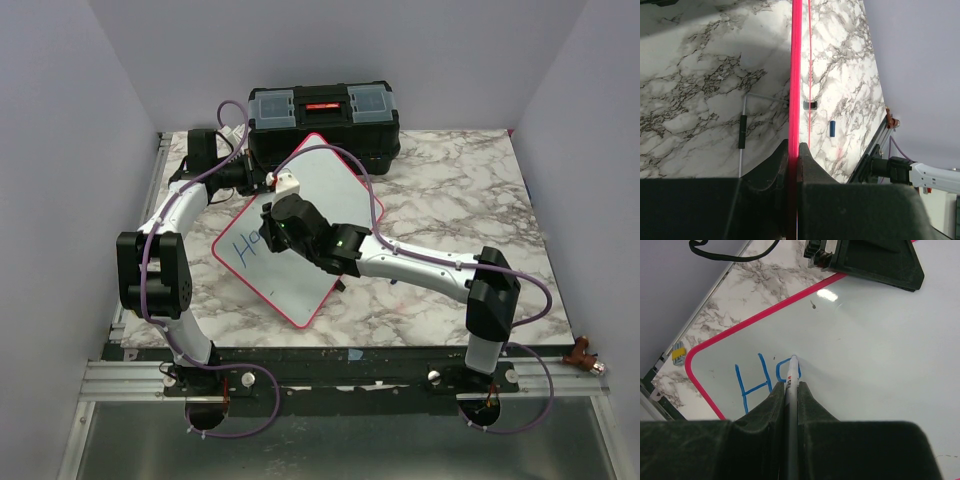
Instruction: Write a sentence on the whiteboard
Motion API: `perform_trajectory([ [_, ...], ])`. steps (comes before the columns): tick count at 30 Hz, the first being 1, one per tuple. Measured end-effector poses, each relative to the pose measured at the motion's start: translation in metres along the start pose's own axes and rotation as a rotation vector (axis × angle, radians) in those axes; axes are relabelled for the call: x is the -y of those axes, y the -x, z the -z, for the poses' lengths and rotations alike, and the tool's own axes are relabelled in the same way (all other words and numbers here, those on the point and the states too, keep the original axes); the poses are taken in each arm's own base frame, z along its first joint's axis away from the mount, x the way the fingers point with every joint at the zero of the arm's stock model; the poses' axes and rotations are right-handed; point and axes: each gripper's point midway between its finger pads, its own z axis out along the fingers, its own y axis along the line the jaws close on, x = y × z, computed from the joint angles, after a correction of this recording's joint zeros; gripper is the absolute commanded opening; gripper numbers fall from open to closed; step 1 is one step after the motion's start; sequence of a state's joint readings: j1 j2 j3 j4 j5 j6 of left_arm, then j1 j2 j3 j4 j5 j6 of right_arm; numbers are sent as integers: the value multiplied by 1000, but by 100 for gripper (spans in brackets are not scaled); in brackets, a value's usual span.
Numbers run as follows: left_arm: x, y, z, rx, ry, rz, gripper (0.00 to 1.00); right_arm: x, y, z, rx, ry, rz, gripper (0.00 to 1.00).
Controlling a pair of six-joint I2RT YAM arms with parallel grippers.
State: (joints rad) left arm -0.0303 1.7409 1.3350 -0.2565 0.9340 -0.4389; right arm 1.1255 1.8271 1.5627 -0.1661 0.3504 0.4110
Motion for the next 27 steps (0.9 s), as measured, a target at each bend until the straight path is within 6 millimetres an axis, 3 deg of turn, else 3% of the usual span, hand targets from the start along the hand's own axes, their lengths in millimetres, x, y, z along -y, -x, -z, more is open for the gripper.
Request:
perform_trajectory([
  [27, 1, 0, 0, 1, 0, -3, 0, 17, 17, 1, 43, -39, -21, 1],
])
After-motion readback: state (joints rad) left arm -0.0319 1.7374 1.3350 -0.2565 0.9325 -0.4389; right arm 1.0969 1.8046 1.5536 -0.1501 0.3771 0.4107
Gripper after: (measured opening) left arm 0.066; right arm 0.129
